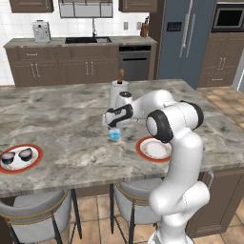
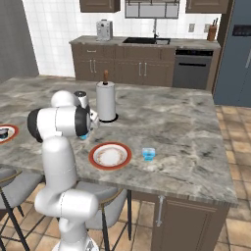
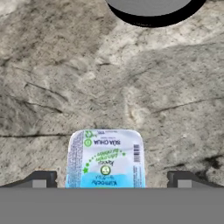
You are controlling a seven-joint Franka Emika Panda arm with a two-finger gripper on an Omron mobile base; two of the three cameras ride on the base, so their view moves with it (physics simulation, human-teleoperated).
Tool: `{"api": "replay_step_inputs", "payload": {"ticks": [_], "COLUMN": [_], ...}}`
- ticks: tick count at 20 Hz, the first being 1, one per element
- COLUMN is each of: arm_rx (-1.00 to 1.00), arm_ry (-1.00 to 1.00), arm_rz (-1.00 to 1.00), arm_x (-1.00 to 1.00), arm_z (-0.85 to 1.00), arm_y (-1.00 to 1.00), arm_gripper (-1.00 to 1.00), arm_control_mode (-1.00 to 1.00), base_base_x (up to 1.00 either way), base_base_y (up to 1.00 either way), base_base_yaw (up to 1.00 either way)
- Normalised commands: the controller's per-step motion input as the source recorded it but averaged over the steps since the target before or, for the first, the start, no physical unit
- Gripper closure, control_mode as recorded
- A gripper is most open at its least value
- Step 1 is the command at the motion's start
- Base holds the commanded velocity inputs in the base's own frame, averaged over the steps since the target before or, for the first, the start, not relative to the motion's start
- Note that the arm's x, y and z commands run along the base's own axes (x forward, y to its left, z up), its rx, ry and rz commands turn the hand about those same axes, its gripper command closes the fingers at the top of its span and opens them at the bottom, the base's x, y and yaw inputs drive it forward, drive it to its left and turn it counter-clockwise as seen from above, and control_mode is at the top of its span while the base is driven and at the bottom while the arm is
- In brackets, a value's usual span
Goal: Place two yogurt containers on each plate.
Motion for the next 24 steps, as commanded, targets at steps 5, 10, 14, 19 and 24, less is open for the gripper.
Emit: {"api": "replay_step_inputs", "payload": {"ticks": [5,10,14,19,24], "arm_rx": [0.00,0.00,0.00,0.00,0.00], "arm_ry": [-0.04,-0.01,0.00,0.00,0.00], "arm_rz": [0.00,0.00,0.00,0.00,0.01], "arm_x": [0.00,0.00,0.00,0.05,0.14], "arm_z": [-0.25,-0.13,0.00,0.00,0.07], "arm_y": [0.02,0.01,0.00,0.06,0.04], "arm_gripper": [-1.00,-1.00,-1.00,-1.00,-1.00], "arm_control_mode": [-1.00,-1.00,-1.00,-1.00,-1.00], "base_base_x": [0.00,0.00,0.00,0.00,0.00], "base_base_y": [0.00,0.00,0.00,0.00,0.00], "base_base_yaw": [0.00,0.00,0.00,0.00,0.00]}}
